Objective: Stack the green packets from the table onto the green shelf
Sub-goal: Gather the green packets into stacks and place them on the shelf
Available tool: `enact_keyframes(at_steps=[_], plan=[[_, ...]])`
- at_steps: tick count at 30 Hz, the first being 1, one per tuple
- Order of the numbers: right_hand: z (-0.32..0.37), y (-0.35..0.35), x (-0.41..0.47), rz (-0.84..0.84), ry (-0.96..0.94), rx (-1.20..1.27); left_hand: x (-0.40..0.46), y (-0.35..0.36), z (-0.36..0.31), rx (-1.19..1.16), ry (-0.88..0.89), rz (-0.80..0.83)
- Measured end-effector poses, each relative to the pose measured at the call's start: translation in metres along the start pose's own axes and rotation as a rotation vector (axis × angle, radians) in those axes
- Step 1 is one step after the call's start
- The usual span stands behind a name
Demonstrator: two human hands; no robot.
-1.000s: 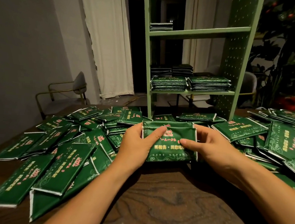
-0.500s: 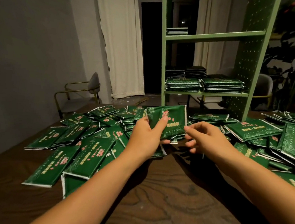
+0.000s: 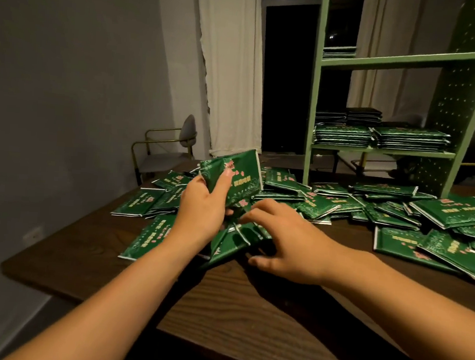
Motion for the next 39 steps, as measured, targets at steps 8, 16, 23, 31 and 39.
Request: enact_keyframes(at_steps=[8, 16, 23, 31, 39], plan=[[0.036, 0.039, 0.028, 0.083, -0.15, -0.144, 0.014, -0.062, 0.025, 0.05, -0.082, -0.134], [0.042, 0.046, 0.033, 0.083, -0.212, -0.131, 0.013, -0.074, 0.027, 0.172, -0.047, -0.106], [0.042, 0.009, 0.027, -0.129, -0.25, -0.102, 0.012, -0.062, 0.011, 0.134, -0.025, -0.1], [-0.01, -0.076, 0.0, -0.463, -0.071, -0.119, 0.0, -0.021, -0.002, 0.07, -0.048, -0.06], [-0.097, -0.133, -0.042, -0.605, 0.284, 0.042, -0.023, 0.068, -0.019, 0.039, -0.026, 0.062]])
Point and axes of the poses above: each hand's wrist, its own x-axis towards the middle knuckle, its own y-axis out of the palm, z = x × y, the point moved 10 cm from there along x, towards the middle knuckle, and after that the axes turned 13 degrees about -z, right-handed, at the moved point
